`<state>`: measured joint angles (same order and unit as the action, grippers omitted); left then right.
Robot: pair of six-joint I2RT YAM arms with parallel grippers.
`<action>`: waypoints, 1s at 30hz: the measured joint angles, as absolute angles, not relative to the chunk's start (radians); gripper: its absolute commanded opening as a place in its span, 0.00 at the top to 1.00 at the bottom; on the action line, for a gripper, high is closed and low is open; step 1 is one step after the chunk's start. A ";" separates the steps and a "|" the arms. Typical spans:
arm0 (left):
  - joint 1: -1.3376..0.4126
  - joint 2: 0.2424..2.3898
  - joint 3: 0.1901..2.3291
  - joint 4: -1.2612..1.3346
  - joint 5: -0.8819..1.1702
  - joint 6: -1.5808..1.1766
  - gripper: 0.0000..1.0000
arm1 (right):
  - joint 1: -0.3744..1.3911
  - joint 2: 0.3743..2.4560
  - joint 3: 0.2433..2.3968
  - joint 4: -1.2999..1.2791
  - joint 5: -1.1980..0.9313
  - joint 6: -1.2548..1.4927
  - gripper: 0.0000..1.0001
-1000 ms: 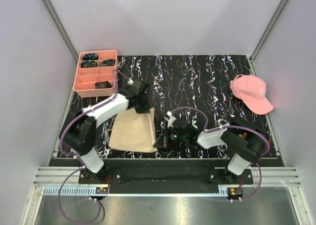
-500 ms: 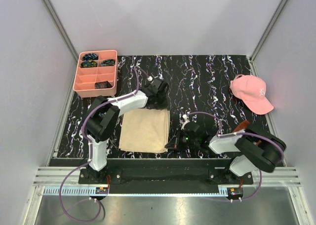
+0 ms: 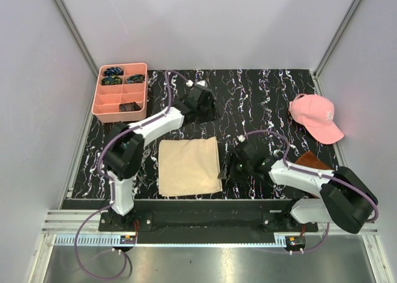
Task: Fold the napkin into a case and place the utensils inside
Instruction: Turn over the upper triangle folded napkin at the center of the board.
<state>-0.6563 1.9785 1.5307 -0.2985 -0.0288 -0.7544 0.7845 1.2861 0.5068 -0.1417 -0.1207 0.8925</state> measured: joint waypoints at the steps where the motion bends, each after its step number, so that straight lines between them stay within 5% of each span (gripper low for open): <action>1: -0.656 1.941 1.505 -0.315 -0.028 -0.749 0.45 | 0.768 1.288 0.528 -0.173 -0.112 0.871 0.29; 14: -0.530 1.255 0.924 -0.412 -0.014 -0.731 0.44 | 0.585 1.712 1.020 -0.274 -0.099 0.567 0.36; 23: -0.442 1.179 0.772 -0.458 0.014 -0.735 0.37 | 0.556 1.875 1.138 -0.278 -0.082 0.500 0.93; 25: -0.407 1.186 0.772 -0.451 0.024 -0.739 0.37 | 0.542 1.876 1.139 -0.278 -0.068 0.487 0.92; 30: -0.323 1.312 0.781 -0.386 0.062 -0.758 0.39 | 0.505 1.876 1.143 -0.275 -0.067 0.443 0.58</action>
<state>-0.3229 1.3125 0.7807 -0.3859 0.0624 -0.7578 0.5049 1.8755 1.1435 -0.2752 -0.0666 0.4427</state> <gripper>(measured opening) 0.623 0.276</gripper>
